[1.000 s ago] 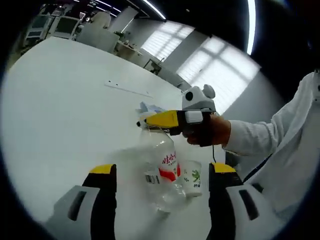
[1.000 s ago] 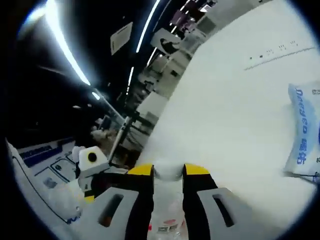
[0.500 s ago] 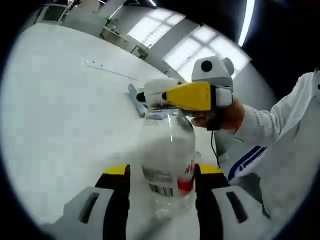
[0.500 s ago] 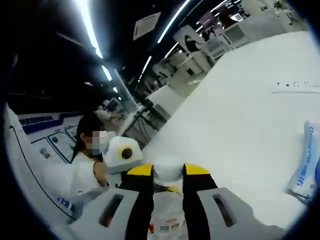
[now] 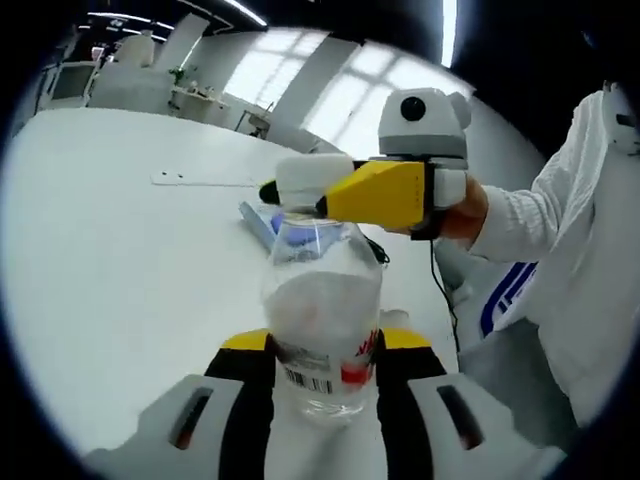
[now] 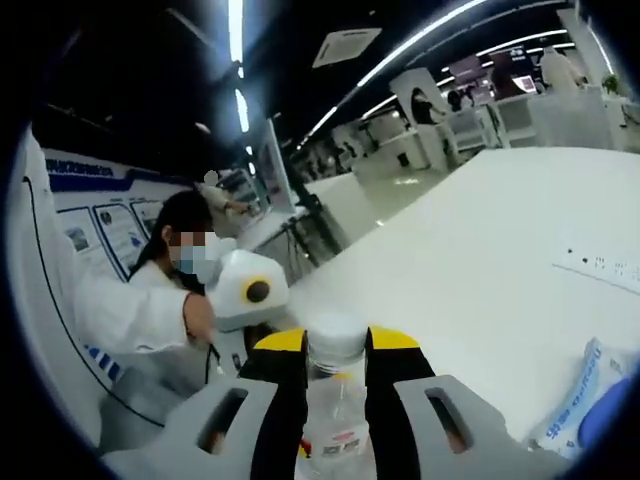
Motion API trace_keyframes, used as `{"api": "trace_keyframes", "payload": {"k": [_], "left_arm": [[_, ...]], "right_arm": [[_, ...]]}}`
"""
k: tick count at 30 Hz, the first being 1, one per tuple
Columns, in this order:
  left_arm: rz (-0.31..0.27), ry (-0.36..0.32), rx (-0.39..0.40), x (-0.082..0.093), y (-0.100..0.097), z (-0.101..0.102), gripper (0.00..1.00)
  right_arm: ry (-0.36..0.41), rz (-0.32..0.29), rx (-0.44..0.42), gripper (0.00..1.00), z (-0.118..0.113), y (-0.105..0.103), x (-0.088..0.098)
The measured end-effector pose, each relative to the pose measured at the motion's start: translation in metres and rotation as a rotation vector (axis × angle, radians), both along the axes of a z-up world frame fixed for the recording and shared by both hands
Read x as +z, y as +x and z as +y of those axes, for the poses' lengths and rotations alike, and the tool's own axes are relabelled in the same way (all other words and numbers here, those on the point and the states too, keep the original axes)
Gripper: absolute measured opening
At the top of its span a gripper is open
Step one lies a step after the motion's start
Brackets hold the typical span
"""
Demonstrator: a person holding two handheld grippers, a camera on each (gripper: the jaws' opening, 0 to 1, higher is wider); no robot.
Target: Arrange the tabletop items into an orderly group along one side of the table until the central work area is clear of visible clutter.
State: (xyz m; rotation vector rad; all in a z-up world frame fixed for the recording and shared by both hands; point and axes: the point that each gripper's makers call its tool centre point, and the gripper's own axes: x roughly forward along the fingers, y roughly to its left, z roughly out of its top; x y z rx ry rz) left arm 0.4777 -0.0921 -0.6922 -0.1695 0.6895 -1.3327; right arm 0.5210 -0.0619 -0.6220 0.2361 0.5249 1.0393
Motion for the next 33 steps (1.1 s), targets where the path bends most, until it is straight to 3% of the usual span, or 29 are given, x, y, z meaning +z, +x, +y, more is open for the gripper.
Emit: {"api": "trace_keyframes", "payload": {"k": [9,11,17,25,33], "left_arm": [[-0.119,-0.012,-0.018,0.012,0.02,-0.014,0.37],[-0.191,-0.009,-0.01,0.016,0.031,-0.017,0.37],[-0.275,-0.01,-0.005,0.019,0.057,-0.025,0.37],[-0.345,0.01,-0.003,0.023,0.089,-0.033,0.37],[-0.387,0.014,-0.009,0.025,0.108,-0.041,0.37]], "right_arm": [[-0.048,-0.14,-0.008,0.18,-0.014,0.008,0.019],[-0.07,-0.197,-0.005,0.18,-0.018,0.013,0.024],[-0.124,-0.289,-0.007,0.18,-0.028,0.028,0.03],[-0.186,-0.378,-0.014,0.19,-0.035,0.05,0.034],[-0.246,-0.448,-0.013,0.19,-0.04,0.066,0.035]]}}
